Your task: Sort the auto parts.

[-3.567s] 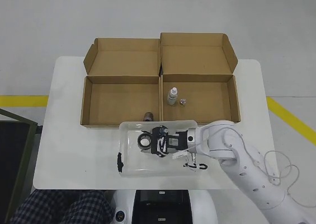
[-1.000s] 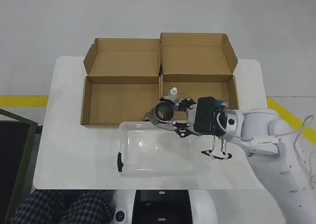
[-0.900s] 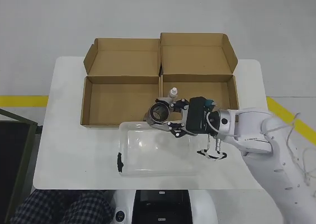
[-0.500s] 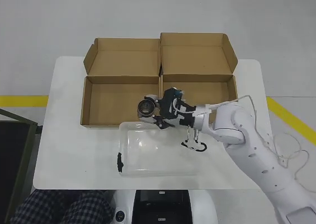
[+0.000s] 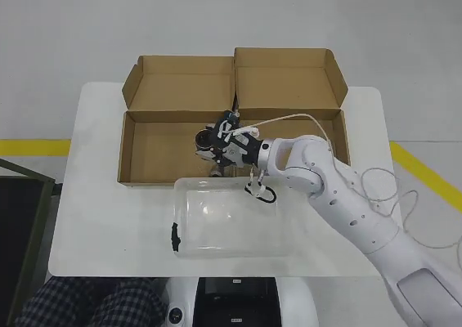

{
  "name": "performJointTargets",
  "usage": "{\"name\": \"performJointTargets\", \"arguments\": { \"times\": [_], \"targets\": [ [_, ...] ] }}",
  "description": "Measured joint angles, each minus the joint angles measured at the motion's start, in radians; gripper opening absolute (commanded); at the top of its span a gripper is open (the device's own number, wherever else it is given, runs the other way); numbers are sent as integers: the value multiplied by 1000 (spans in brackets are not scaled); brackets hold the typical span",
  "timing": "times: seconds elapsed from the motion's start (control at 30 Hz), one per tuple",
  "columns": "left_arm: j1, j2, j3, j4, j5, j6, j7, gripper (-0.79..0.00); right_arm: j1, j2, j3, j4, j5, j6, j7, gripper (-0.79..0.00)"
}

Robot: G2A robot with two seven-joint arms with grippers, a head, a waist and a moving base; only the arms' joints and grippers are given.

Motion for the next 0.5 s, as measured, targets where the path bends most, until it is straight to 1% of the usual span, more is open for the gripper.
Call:
{"name": "performJointTargets", "arguments": {
  "times": [0.13,0.3,0.5],
  "targets": [
    [0,0,0,0,0,0,0,0,34,-26,-37,66,-8,31,-8,-785],
    [0,0,0,0,0,0,0,0,82,-61,-89,145,-58,70,1,-785],
    [0,0,0,0,0,0,0,0,128,-103,-127,252,-52,81,-12,-785]
  ]
}}
